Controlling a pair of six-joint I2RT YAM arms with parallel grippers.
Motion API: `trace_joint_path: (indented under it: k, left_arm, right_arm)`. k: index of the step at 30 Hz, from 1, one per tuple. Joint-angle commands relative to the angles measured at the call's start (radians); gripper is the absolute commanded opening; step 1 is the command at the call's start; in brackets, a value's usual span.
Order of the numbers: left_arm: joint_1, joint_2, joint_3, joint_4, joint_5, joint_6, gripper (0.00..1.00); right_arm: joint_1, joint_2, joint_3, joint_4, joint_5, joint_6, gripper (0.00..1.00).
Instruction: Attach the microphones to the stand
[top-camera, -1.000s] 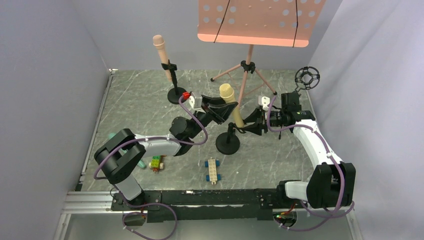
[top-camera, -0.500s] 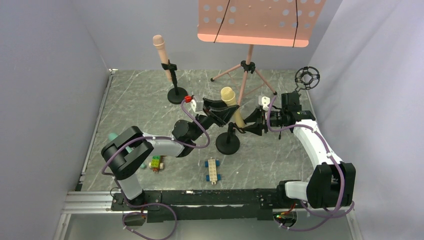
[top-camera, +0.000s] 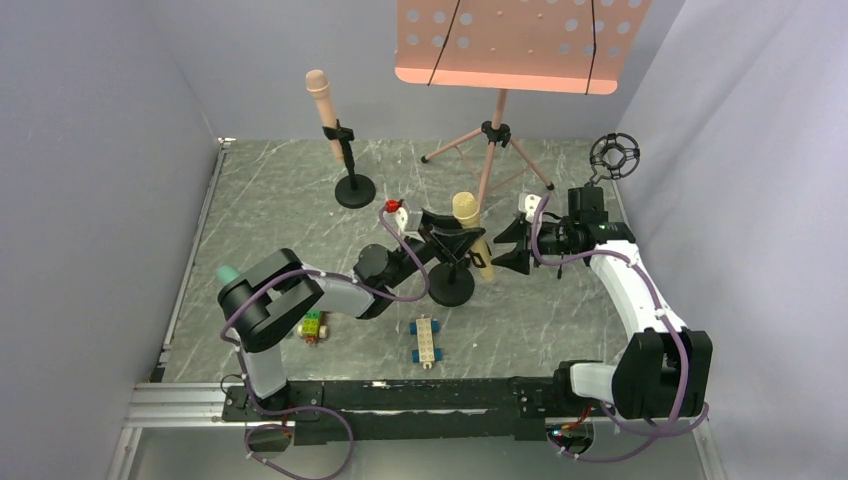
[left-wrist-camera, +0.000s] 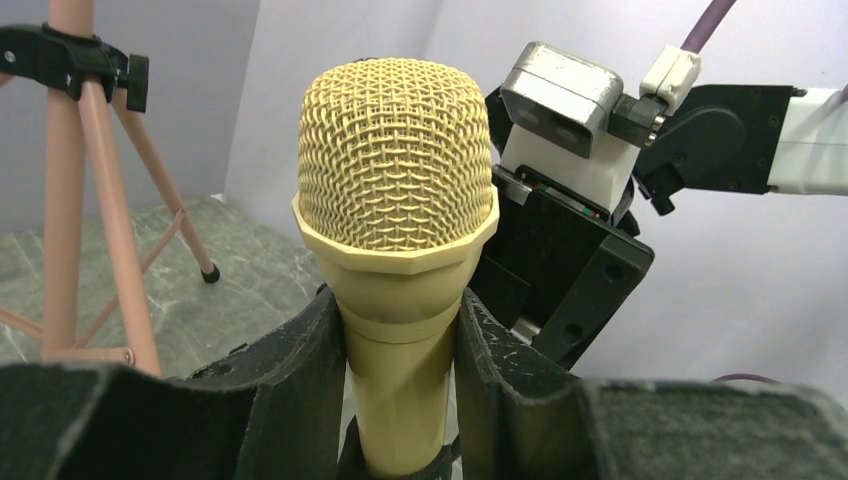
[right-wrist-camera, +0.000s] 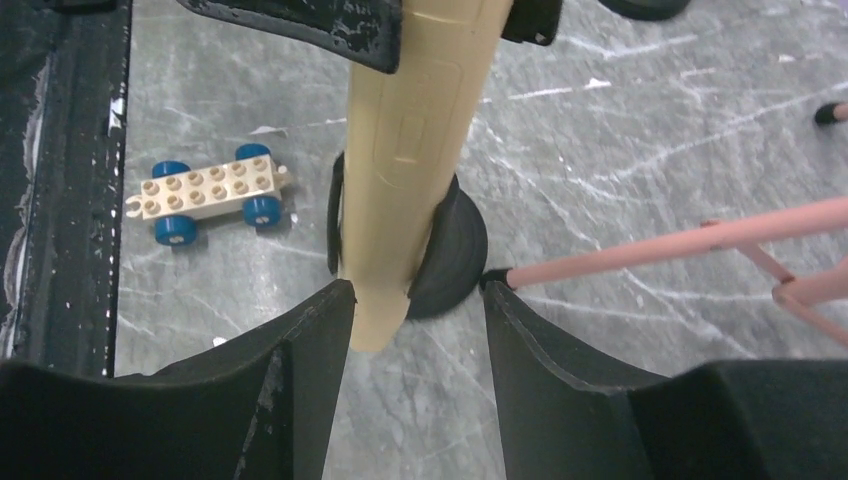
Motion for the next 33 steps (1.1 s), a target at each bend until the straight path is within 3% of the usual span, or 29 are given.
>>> trace_joint_path:
  k: [1, 27, 29, 33]
  left_arm:
    - [0.001, 0.041, 0.008, 0.012, 0.013, -0.003, 0.00]
    - [-0.016, 0.177, -0.057, 0.071, -0.029, -0.038, 0.00]
    - [-0.016, 0.163, -0.067, 0.074, -0.040, -0.032, 0.09]
    - [-0.016, 0.069, -0.057, -0.019, -0.052, 0.012, 0.56]
  right_arm:
    - [-0.063, -0.032, -0.003, -0.047, 0.017, -0.054, 0.56]
    - [-0.117, -0.042, -0.011, -0.073, -0.041, -0.072, 0.58]
    - [-0.119, -0.039, -0.011, -0.077, -0.042, -0.075, 0.58]
    - [-0.119, -0.038, -0.009, -0.084, -0.045, -0.079, 0.58]
